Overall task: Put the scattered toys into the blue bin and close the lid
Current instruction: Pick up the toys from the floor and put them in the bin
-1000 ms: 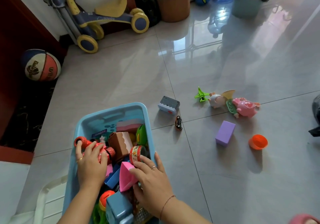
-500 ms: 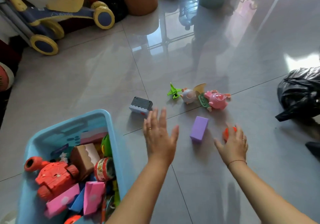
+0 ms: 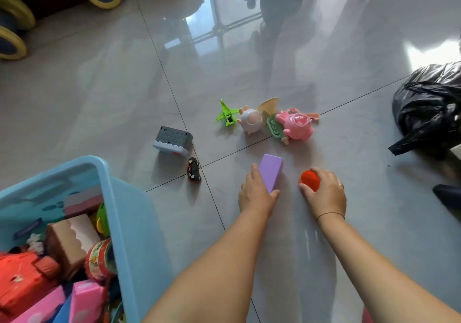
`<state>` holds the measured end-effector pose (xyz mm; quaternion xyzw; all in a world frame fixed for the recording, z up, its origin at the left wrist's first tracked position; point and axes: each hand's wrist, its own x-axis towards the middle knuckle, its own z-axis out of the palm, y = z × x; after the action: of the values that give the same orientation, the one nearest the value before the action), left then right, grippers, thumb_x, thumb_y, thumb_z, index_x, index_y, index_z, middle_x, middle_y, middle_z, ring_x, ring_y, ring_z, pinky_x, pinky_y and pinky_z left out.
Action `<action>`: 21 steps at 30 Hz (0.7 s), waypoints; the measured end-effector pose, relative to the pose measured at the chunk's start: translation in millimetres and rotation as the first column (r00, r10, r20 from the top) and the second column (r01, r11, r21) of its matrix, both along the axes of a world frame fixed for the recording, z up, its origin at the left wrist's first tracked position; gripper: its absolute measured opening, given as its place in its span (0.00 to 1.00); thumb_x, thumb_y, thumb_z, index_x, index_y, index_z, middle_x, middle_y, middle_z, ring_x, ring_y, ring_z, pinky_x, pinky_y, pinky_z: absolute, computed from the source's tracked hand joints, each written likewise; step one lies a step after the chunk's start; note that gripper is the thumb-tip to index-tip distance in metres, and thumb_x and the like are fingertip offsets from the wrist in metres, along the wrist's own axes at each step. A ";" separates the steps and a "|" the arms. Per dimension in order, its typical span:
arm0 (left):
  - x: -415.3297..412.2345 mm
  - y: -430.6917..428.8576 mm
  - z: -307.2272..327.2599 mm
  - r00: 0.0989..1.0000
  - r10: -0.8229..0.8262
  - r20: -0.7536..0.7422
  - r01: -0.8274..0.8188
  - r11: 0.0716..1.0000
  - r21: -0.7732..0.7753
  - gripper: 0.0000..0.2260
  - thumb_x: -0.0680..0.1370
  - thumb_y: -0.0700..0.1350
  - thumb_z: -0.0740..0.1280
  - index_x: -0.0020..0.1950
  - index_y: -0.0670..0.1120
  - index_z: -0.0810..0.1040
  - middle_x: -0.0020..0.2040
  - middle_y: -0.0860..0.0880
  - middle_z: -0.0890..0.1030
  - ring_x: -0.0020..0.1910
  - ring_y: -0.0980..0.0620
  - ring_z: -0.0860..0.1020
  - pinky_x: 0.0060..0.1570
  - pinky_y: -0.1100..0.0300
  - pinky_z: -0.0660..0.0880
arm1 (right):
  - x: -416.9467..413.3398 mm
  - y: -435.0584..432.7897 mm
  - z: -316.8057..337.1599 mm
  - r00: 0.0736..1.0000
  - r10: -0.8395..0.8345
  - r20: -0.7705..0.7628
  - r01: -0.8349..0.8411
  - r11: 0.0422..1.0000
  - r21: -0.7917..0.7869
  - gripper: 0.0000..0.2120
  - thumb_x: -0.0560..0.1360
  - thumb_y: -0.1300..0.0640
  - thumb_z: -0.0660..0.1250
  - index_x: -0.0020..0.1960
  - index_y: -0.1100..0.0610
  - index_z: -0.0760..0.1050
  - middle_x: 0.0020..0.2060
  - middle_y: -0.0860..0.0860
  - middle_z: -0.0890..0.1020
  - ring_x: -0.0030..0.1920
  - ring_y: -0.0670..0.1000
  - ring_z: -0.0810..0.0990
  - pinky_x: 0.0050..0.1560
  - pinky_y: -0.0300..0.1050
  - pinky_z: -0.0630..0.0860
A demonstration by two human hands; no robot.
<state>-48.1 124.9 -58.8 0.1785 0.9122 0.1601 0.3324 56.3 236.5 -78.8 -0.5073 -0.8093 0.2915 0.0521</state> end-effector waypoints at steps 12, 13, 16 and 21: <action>27.3 -103.0 87.3 0.936 0.337 -0.102 -0.250 0.839 0.483 0.30 0.70 0.53 0.68 0.70 0.50 0.66 0.62 0.52 0.75 0.57 0.51 0.75 0.55 0.58 0.74 | 11.5 -103.2 25.9 0.987 0.150 0.060 -0.134 0.968 -0.213 0.24 0.69 0.51 0.73 0.63 0.52 0.73 0.60 0.53 0.77 0.57 0.57 0.75 0.53 0.49 0.74; 24.0 -119.1 105.0 0.916 0.376 -0.139 -0.250 0.808 0.534 0.31 0.70 0.52 0.69 0.71 0.50 0.65 0.63 0.54 0.74 0.58 0.53 0.74 0.56 0.61 0.74 | 8.5 -118.8 35.1 0.990 0.143 0.010 -0.136 0.959 -0.248 0.25 0.68 0.51 0.73 0.63 0.53 0.73 0.59 0.53 0.77 0.56 0.56 0.76 0.53 0.47 0.73; 5.0 -178.2 160.9 0.835 0.462 -0.297 -0.200 0.760 0.619 0.30 0.72 0.47 0.72 0.72 0.50 0.65 0.59 0.57 0.71 0.56 0.61 0.70 0.53 0.77 0.67 | -7.9 -166.9 83.2 0.967 0.045 -0.252 -0.117 0.953 -0.279 0.24 0.68 0.55 0.73 0.62 0.53 0.72 0.55 0.50 0.76 0.51 0.50 0.75 0.53 0.45 0.74; -71.0 -302.2 209.9 0.693 0.580 -0.428 -0.351 0.790 0.502 0.28 0.71 0.40 0.73 0.69 0.50 0.68 0.61 0.51 0.73 0.56 0.51 0.73 0.52 0.60 0.69 | -34.3 -258.8 182.3 0.764 0.165 -0.624 -0.371 0.903 -0.217 0.24 0.69 0.54 0.71 0.63 0.48 0.69 0.56 0.41 0.69 0.56 0.39 0.72 0.54 0.31 0.72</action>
<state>-119.1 -177.3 151.1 0.0362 0.9330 0.3551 -0.0454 21.9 -22.2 103.5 -0.2695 -0.7570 0.5694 0.1738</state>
